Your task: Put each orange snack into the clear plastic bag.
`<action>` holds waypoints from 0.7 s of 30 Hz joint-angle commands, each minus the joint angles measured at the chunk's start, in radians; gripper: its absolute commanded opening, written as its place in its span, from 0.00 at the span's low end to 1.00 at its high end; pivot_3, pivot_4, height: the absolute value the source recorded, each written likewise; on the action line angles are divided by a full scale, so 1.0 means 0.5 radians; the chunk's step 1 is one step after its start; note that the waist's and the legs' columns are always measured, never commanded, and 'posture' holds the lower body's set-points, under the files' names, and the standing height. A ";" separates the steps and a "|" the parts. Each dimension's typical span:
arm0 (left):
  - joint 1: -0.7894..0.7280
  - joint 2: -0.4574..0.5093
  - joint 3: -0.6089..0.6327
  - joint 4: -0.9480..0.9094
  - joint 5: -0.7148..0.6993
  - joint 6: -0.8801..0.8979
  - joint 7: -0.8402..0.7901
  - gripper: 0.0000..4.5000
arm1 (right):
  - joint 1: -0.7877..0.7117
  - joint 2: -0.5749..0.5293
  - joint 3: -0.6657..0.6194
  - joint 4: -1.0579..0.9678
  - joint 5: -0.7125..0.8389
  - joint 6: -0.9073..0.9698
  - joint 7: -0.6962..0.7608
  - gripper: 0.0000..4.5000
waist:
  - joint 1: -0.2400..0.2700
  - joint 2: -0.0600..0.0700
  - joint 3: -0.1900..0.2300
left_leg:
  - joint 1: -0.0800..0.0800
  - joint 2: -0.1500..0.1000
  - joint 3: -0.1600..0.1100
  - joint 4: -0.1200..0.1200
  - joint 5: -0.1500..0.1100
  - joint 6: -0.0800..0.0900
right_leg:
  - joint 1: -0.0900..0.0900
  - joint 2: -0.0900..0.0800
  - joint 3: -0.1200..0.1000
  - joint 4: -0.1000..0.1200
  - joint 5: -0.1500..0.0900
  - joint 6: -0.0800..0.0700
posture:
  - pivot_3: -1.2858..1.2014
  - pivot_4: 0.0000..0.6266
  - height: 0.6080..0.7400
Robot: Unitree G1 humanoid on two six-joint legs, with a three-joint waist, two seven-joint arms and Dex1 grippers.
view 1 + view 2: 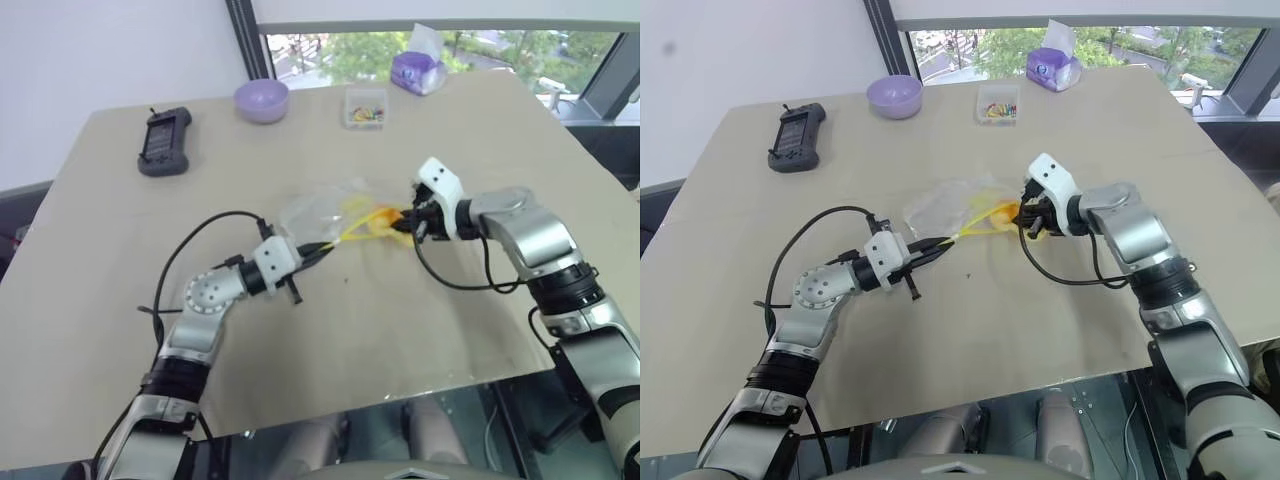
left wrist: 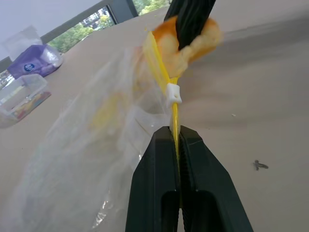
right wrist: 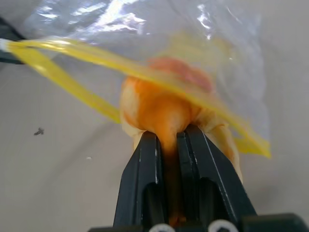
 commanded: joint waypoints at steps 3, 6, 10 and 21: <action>-0.022 0.018 -0.021 -0.109 -0.016 -0.049 -0.036 0.00 | -0.123 0.080 -0.035 -0.185 0.086 0.083 0.020 0.00 | -0.003 0.000 0.000 | 0.000 0.000 0.000 0.000 0.000 0.000 | 0.000 0.000 0.000 0.000 0.000 0.000 | 0.52 0.24 1.00; -0.026 0.002 -0.044 -0.114 -0.023 -0.052 -0.055 0.00 | -0.146 0.096 0.031 -0.049 -0.069 -0.054 -0.108 0.00 | 0.000 0.000 0.000 | 0.000 0.000 0.000 0.000 0.000 0.000 | 0.000 0.000 0.000 0.000 0.000 0.000 | 0.52 0.24 1.00; -0.040 -0.010 -0.069 -0.106 -0.033 -0.064 -0.071 0.00 | -0.128 0.209 -0.051 -0.097 0.013 -0.126 -0.133 0.00 | -0.001 0.000 0.000 | 0.000 -0.001 -0.001 0.001 0.000 0.000 | 0.000 0.000 -0.001 0.000 0.000 0.000 | 0.52 0.24 1.00; -0.089 -0.039 -0.075 -0.082 -0.052 -0.066 -0.111 0.00 | -0.037 0.385 -0.155 0.070 -0.017 -0.246 -0.349 0.00 | -0.020 0.000 0.000 | -0.001 0.000 0.000 0.001 0.000 0.000 | -0.002 0.000 0.000 0.001 0.000 0.000 | 0.52 0.24 1.00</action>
